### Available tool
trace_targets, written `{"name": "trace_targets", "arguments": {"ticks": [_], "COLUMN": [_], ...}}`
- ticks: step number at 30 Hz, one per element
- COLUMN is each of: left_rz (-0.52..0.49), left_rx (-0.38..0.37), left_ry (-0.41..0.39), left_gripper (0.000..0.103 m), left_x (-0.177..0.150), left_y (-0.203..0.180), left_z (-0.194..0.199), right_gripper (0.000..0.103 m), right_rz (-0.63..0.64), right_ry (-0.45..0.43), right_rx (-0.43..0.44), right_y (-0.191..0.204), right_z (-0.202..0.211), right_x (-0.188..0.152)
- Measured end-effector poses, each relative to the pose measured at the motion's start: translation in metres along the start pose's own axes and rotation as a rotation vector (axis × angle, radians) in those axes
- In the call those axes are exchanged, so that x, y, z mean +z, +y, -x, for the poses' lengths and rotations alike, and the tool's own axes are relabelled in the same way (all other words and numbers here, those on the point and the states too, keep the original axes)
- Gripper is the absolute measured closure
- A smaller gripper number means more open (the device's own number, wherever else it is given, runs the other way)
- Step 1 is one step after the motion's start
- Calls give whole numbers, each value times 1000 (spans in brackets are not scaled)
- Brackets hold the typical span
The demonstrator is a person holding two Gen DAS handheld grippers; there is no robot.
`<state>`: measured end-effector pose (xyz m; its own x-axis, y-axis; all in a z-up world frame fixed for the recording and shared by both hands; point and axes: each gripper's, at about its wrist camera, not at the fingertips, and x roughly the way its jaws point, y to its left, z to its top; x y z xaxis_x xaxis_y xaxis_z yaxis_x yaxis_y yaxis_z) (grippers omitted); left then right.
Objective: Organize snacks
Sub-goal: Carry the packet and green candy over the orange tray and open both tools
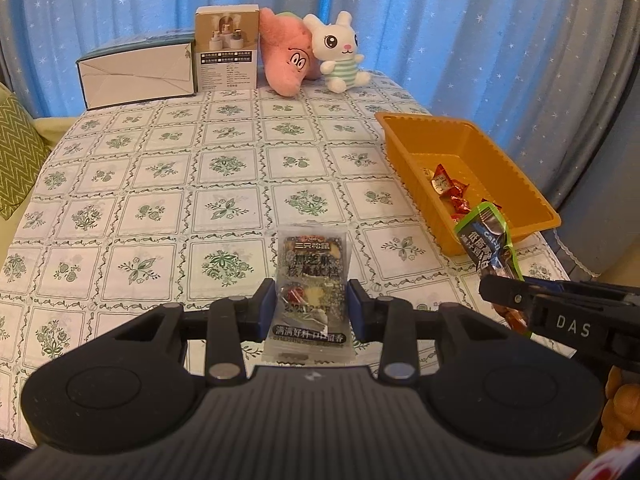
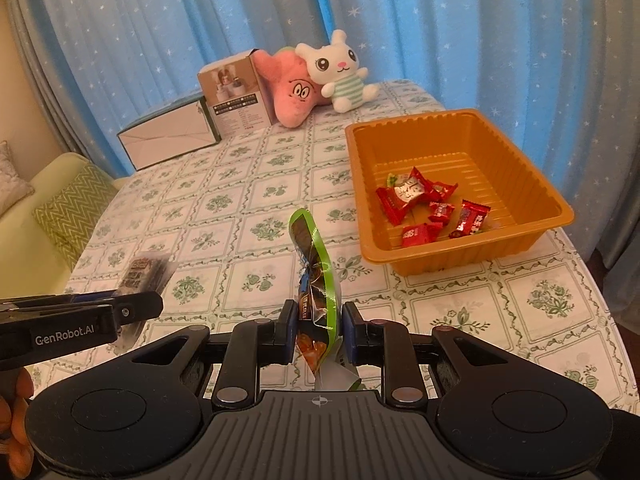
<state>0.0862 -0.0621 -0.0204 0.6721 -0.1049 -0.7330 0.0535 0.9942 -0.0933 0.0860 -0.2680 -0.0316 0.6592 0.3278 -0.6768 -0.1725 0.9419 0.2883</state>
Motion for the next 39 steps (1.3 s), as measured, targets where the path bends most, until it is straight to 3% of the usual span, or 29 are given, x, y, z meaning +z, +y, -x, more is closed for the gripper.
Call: {"name": "trace_targets", "arguments": {"ticks": [22,39], "left_rz": [-64,-122], "left_rx": [-108,-158], "left_ry": [-12,-9], "left_gripper": [69,69], "left_x": [24,44], "left_y": [-63,-109], "left_z": [-11,-33], "right_gripper": [79,79], "right_rz": [-90,-148], "right_ry": [-62,-78], "right_rx": [-86,-125], "right_y": [-54,-102], "right_z": [31,32], "right_x": [18,32]}}
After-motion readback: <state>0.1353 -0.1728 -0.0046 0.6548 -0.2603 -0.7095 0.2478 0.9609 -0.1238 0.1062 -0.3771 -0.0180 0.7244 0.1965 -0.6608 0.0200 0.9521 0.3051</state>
